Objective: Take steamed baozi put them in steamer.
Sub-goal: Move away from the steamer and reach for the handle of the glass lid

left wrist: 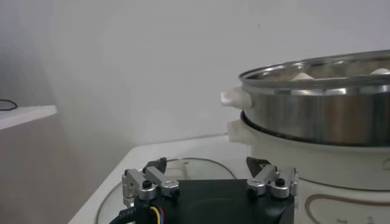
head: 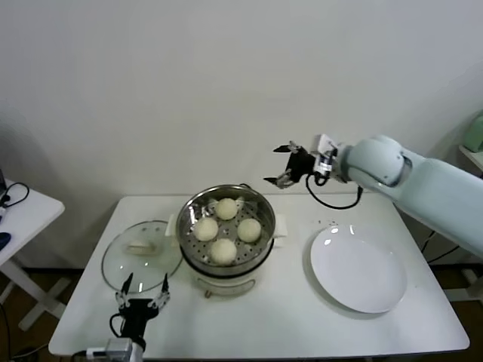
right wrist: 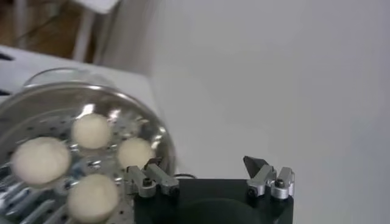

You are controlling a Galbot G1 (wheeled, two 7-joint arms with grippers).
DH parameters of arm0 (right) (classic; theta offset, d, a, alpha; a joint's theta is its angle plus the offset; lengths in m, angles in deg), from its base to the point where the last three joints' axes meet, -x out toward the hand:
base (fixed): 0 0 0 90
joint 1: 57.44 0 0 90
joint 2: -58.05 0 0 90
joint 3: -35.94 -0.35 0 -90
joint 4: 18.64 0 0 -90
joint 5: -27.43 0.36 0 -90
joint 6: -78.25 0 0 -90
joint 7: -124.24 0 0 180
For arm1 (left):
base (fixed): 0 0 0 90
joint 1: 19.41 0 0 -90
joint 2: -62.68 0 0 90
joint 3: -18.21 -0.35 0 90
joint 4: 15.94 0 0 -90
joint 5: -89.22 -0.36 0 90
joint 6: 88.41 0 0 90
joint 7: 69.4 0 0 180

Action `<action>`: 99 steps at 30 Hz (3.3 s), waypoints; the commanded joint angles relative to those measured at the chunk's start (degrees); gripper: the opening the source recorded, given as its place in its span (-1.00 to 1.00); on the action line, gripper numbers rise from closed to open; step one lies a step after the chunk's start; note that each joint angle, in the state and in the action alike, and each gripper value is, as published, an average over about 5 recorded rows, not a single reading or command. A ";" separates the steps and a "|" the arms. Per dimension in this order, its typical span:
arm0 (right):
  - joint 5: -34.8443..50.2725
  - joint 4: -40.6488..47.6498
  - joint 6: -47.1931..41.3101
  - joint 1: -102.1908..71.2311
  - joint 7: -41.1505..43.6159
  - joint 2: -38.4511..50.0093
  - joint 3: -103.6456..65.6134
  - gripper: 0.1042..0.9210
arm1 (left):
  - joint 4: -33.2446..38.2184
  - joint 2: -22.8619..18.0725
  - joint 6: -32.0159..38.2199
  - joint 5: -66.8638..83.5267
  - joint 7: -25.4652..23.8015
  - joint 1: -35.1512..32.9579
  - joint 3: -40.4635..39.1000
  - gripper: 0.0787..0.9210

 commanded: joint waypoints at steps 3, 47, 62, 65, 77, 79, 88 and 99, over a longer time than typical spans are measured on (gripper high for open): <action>-6.72 -7.09 13.43 -53.31 -12.57 3.85 -49.37 0.76 | -0.95 0.95 0.04 -0.15 -0.41 0.75 1.00 0.77; -4.20 -4.79 41.28 -104.76 -16.41 -34.45 -76.02 0.76 | -22.83 12.99 3.40 -72.01 19.57 11.93 5.17 0.77; -4.03 -6.58 40.35 -105.15 -18.14 -36.40 -76.89 0.76 | -20.15 10.80 -2.60 -76.00 11.52 13.54 2.12 0.77; -4.02 -6.75 40.49 -105.46 -18.20 -36.49 -76.94 0.76 | -20.78 10.51 -4.37 -76.16 9.79 14.44 1.35 0.77; -3.99 -7.34 40.97 -106.20 -18.08 -36.71 -77.72 0.76 | -21.89 10.53 -6.97 -76.04 5.65 19.02 -0.52 0.77; -3.97 -7.43 41.00 -106.23 -18.12 -36.76 -77.87 0.76 | -21.87 10.63 -7.05 -75.91 4.61 19.82 -0.66 0.77; -3.91 -7.99 41.08 -106.37 -18.18 -36.93 -78.23 0.76 | -23.45 11.26 -7.52 -75.82 1.98 22.30 -1.59 0.77; -4.01 -8.24 41.15 -106.55 -18.08 -37.74 -78.40 0.76 | -26.53 10.83 -7.43 -75.88 2.47 24.72 -2.21 0.77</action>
